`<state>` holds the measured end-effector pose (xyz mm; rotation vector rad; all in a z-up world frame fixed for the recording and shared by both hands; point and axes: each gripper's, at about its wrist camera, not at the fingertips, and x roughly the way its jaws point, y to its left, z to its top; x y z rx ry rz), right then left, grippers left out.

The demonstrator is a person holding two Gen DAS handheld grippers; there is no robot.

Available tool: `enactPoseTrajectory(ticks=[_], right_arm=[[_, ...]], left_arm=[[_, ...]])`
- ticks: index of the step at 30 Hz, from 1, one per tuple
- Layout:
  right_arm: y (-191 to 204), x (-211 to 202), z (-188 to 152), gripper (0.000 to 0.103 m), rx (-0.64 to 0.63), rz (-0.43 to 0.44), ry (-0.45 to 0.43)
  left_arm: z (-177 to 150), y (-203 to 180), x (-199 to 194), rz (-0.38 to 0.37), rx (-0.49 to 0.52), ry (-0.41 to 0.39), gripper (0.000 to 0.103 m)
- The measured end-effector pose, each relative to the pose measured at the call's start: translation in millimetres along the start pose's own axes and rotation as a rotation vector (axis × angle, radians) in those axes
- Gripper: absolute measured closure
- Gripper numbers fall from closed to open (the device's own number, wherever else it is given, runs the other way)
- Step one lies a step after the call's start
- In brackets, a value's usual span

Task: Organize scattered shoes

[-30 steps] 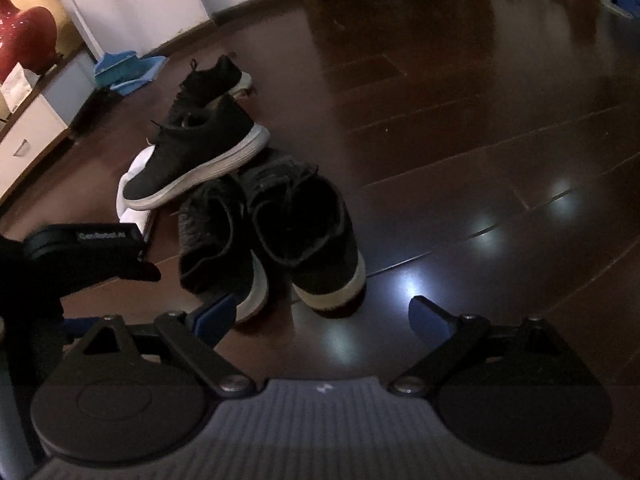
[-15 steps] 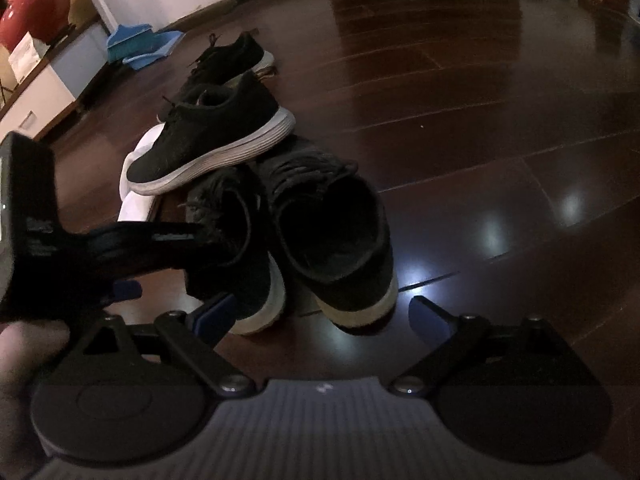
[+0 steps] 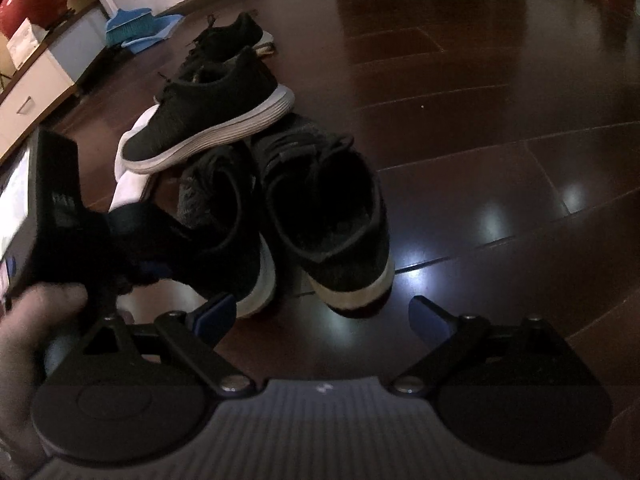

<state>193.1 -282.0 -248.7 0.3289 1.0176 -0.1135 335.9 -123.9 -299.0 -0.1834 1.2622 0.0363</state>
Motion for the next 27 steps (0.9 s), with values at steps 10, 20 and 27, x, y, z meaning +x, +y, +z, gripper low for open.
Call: enactPoseTrajectory(ticks=[10,20,27], right_arm=[[-6,-13,-4,0.008,0.02,-0.012,0.003],[-11,-43,-15,0.008,0.066,0.005,-0.014],[-19,-64,-37,0.008,0.099,0.007,-0.015]], left_arm=[[3,10,-21,-0.047,-0.032,0.042,0.093],[-12,10,-58,-0.008,0.036,0.054,0.093],[-49,2,-74,0.04,0.115,0.075,0.093]])
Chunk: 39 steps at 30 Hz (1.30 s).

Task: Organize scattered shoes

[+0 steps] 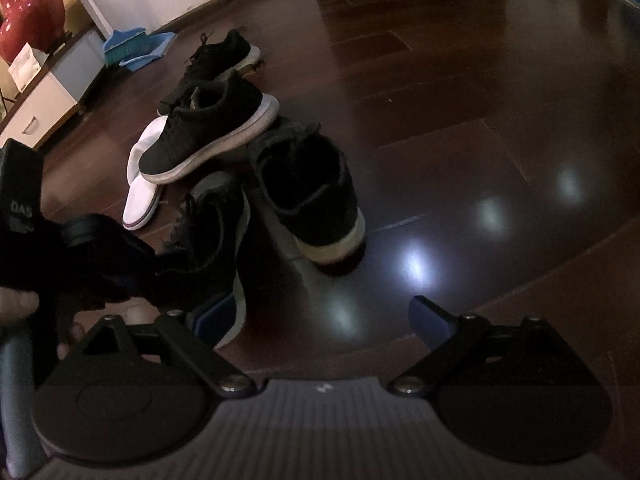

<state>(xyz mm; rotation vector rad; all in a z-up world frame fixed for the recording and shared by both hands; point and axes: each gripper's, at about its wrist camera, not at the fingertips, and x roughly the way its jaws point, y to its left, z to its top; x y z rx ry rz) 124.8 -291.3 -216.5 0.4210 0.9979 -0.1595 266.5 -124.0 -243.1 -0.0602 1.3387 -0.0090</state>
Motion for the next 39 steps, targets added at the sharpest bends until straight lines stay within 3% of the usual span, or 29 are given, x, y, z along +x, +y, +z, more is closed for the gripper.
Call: enactPoseTrajectory(ticks=[7,16,30,39], right_arm=[[-19,-22,-20,0.008,0.052,-0.006,0.008],[-56,-66,-50,0.008,0.101,-0.037,-0.008],[-120,-138,-128,0.008,0.242,-0.102,-0.013],[-165,-158,-181,0.008,0.351,-0.158,0.027]], left_arm=[[-46,-8,-14,-0.023,0.009,0.031,0.093],[-141,-28,-25,-0.075,0.008,0.123,0.093],[-254,-73,-54,-0.062,0.143,0.15,0.092],[-327,-97,-51,-0.074,0.245,0.229,0.091]])
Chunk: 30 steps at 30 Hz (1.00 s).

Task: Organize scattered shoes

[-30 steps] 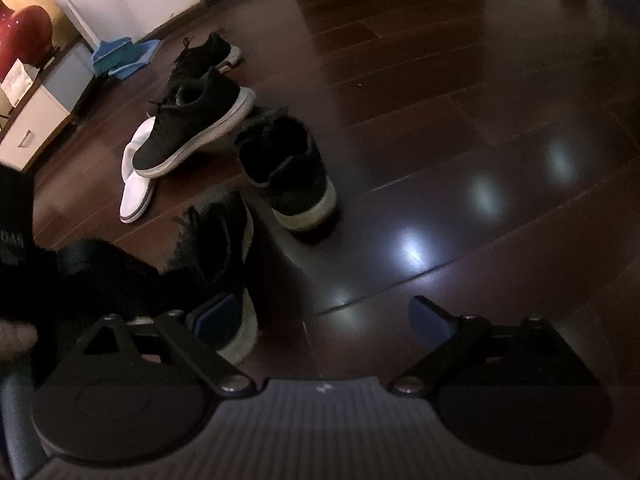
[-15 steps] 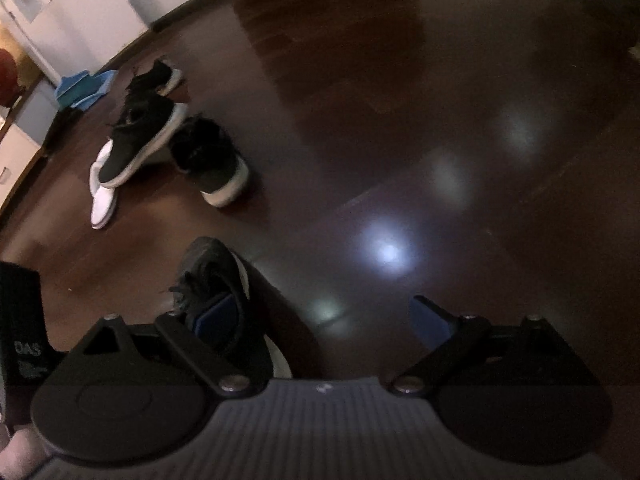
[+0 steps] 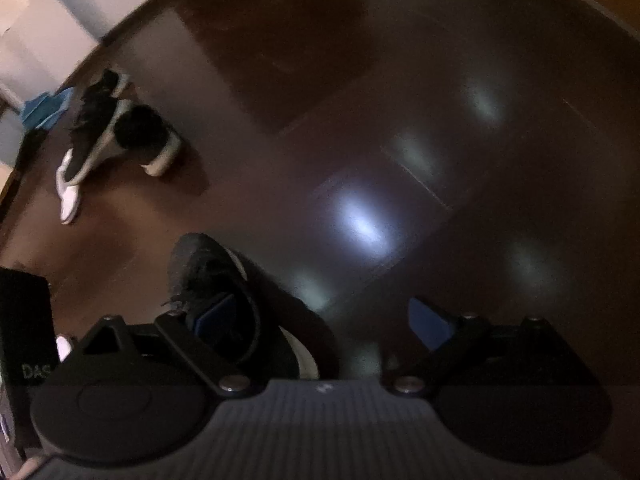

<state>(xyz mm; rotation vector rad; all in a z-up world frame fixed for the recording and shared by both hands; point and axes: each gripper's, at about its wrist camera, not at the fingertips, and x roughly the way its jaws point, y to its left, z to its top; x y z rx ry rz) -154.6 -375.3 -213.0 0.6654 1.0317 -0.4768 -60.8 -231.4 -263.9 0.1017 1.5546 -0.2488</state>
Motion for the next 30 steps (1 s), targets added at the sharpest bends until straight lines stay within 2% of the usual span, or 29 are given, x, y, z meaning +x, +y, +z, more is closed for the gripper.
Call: enactPoseTrajectory(ticks=[9,18,23,24,26,27,28,29,30], right_arm=[[-50,-5,-8,0.008,0.135,-0.066,0.016],[-81,-3,-14,0.008,0.226,-0.108,0.036],[-80,1,-19,0.008,0.229,-0.113,0.05],[-79,1,-19,0.008,0.226,-0.114,0.053],[-78,1,-20,0.008,0.222,-0.113,0.056],[-79,0,-20,0.008,0.222,-0.11,0.057],[-78,-1,-21,0.008,0.22,-0.107,0.056],[-78,-2,-21,0.008,0.219,-0.104,0.056],[-79,-2,-22,0.008,0.219,-0.102,0.054]], left_arm=[[-44,-37,18,0.003,0.115,0.059,0.091],[-64,-56,19,0.005,0.215,0.035,0.088],[-68,-53,24,0.017,0.249,0.023,0.081],[-69,-51,24,0.019,0.254,0.02,0.079],[-71,-51,26,0.025,0.269,0.009,0.052],[-73,-53,27,0.03,0.277,-0.002,0.042],[-75,-54,22,0.043,0.293,-0.033,0.025],[-77,-53,16,0.049,0.311,-0.062,0.02],[-77,-53,12,0.049,0.321,-0.074,0.02]])
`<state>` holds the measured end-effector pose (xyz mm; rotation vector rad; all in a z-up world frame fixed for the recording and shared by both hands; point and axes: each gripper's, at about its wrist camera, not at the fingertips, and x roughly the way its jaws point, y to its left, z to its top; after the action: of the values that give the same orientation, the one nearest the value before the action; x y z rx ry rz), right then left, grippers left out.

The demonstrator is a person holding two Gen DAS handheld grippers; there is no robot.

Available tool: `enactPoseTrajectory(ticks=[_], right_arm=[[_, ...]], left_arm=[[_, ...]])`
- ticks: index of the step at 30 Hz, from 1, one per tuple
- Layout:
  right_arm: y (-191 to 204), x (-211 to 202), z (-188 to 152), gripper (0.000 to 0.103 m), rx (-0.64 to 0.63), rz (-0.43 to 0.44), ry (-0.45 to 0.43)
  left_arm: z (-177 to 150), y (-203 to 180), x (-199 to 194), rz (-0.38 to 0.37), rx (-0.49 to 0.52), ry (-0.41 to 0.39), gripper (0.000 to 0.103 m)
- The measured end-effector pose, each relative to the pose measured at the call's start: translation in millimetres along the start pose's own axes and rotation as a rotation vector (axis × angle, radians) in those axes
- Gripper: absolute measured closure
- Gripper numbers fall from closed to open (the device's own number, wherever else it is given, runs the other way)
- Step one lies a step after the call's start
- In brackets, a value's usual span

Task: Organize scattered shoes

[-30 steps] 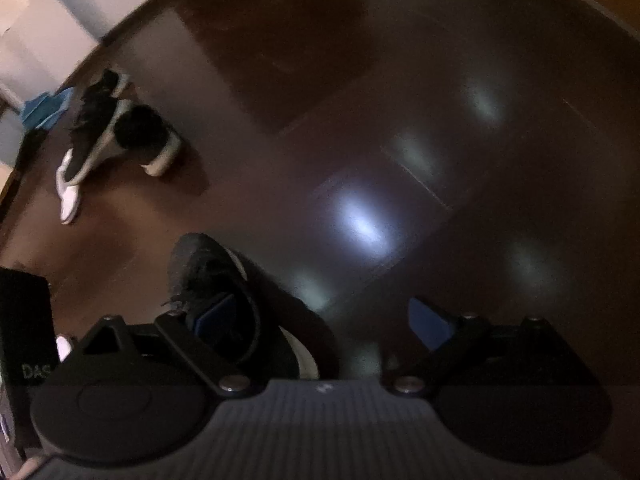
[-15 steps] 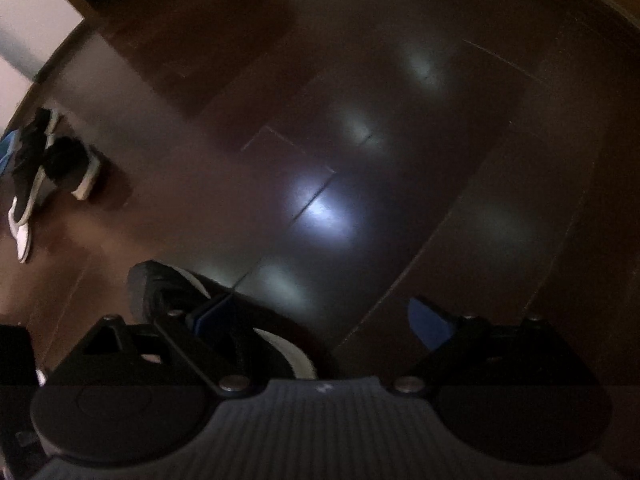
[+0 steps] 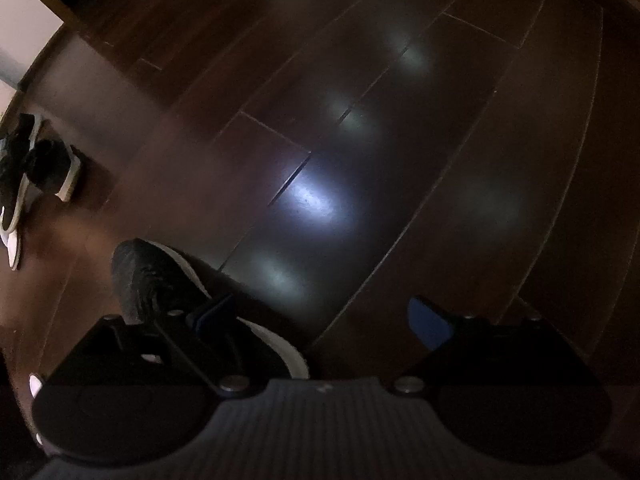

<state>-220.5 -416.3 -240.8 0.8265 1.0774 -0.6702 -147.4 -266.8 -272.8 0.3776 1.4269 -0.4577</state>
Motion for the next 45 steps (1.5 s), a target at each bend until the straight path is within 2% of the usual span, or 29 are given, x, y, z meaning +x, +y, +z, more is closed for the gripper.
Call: enactPoseTrajectory(ticks=[5,9,10,12,14,17,21,24,26,29,35,40,42,45], right_arm=[[-1,-4,-2,0.008,0.032,0.046,-0.003],[9,-3,-4,0.008,0.05,0.106,-0.005],[12,-4,-6,0.009,0.053,0.127,-0.004],[17,-4,-9,0.01,0.058,0.156,-0.001],[26,-4,-15,0.012,0.06,0.197,0.015],[43,0,-21,0.013,0.047,0.237,0.034],[64,13,-29,0.015,0.026,0.264,0.06],[76,26,-33,0.016,-0.004,0.251,0.073],[79,37,-36,0.017,-0.013,0.228,0.085],[78,45,-40,0.017,-0.014,0.201,0.086],[87,60,-42,0.017,-0.023,0.146,0.043],[92,74,-37,0.019,0.007,0.099,0.01],[94,74,-36,0.024,0.002,0.097,-0.005],[100,80,-31,0.039,-0.015,0.081,-0.002]], left_arm=[[0,19,-32,0.024,0.004,-0.066,0.014],[28,41,-50,0.062,-0.074,-0.116,0.013],[32,54,-58,0.078,-0.103,-0.128,0.012],[61,83,-62,0.1,-0.16,-0.144,0.012],[70,102,-82,0.093,-0.184,-0.137,0.012],[78,122,-130,0.119,-0.153,-0.186,0.011],[78,132,-145,0.236,-0.061,-0.238,0.005],[75,138,-134,0.276,-0.036,-0.236,0.003],[72,143,-120,0.279,-0.052,-0.193,0.003],[74,137,-123,0.251,-0.062,-0.124,0.003],[79,115,-136,0.199,-0.012,-0.146,0.003],[87,119,-129,0.178,-0.011,-0.15,0.003],[86,119,-127,0.184,-0.004,-0.149,0.003],[86,122,-127,0.164,-0.018,-0.138,0.003]])
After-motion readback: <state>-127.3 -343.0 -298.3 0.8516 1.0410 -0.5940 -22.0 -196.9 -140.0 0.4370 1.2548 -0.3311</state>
